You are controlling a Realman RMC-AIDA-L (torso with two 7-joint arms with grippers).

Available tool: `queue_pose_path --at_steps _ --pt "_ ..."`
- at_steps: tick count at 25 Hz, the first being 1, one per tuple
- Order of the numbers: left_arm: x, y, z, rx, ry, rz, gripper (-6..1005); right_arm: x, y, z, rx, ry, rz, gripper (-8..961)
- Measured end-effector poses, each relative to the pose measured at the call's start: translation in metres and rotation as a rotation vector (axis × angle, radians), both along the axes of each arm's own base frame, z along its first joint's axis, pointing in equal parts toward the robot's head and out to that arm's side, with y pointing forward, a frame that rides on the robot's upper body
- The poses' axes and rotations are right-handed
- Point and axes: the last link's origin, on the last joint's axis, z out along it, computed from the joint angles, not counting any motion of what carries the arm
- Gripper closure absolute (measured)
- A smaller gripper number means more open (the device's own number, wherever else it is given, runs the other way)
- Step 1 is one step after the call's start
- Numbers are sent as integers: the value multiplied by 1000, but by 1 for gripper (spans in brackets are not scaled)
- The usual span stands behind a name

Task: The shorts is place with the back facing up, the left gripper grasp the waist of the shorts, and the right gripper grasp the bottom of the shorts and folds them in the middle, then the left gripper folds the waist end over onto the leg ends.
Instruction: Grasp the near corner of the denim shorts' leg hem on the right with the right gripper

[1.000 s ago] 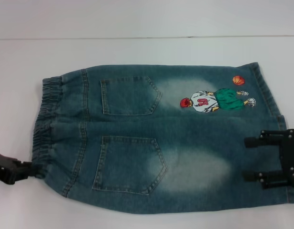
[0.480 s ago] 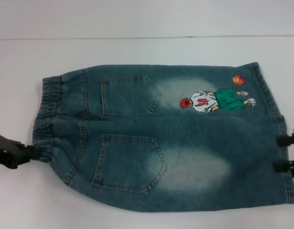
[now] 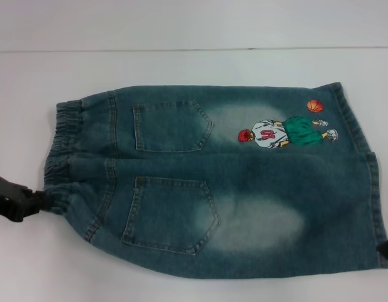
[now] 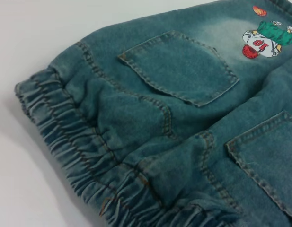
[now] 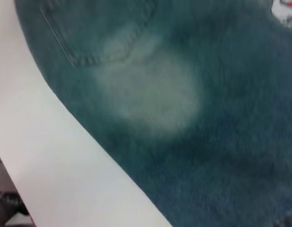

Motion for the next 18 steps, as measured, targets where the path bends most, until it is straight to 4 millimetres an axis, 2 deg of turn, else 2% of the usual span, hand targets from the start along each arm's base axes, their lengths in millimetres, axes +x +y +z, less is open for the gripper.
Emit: queue_pose_path --at_steps 7,18 --pt "-6 -2 -3 10 4 18 922 3 -3 -12 -52 -107 -111 112" --pt "-8 0 -4 18 7 17 925 20 -11 -20 -45 -147 -251 111"
